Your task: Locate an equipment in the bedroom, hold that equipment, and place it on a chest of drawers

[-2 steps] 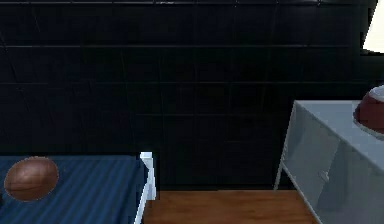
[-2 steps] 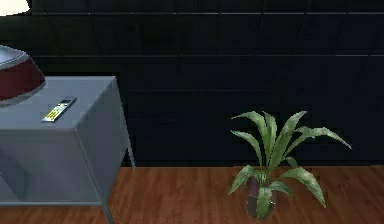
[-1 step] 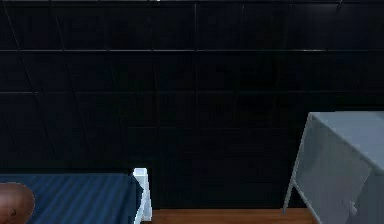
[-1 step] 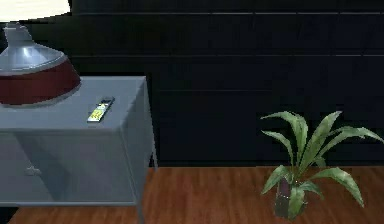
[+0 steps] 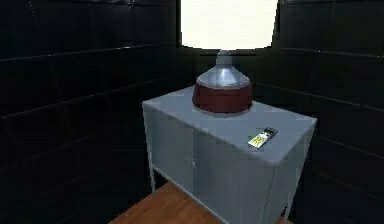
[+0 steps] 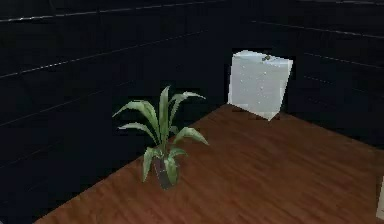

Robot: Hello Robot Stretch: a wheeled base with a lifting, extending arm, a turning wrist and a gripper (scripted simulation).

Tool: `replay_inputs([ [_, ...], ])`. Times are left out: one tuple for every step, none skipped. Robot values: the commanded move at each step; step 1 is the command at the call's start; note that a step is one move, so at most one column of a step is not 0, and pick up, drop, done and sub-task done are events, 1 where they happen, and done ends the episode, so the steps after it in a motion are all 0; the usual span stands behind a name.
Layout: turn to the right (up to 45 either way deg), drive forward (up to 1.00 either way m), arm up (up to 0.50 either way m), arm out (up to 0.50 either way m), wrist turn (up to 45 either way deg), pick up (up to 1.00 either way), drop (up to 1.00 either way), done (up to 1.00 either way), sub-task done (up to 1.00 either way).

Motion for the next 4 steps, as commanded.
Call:
replay_inputs([
  [42.0, 0.00, 0.00, 0.00, 0.0, 0.00, 0.00, 0.00, 0.00],
  [0.0, 0.10, 0.00, 0.00, 0.0, 0.00, 0.00, 0.00, 0.00],
  [-45.0, 0.00, 0.00, 0.00, 0.0, 0.00, 0.00, 0.00, 0.00],
  [-42.0, 0.00, 0.00, 0.00, 0.0, 0.00, 0.00, 0.00, 0.00],
])
